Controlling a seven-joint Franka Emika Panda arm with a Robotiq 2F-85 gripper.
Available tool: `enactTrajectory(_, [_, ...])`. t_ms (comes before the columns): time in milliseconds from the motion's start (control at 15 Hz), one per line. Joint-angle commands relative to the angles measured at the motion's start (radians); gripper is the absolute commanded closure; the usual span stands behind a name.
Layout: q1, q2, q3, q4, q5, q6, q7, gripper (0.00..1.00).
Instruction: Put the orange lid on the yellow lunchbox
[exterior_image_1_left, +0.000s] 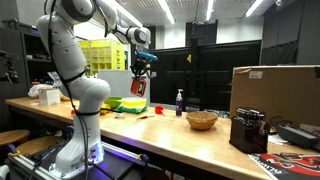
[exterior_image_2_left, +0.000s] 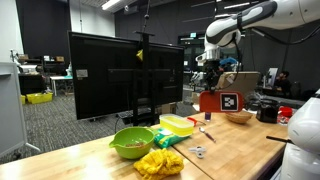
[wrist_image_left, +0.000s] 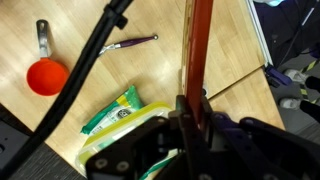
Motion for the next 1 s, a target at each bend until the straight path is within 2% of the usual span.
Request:
enactTrajectory(0, [0.007, 0.013, -0.003, 0.013, 0.012, 0.02, -0.014, 0.97])
enactTrajectory(933, [0.005, 0.034, -0.002, 0.015, 0.011, 0.037, -0.027, 0.97])
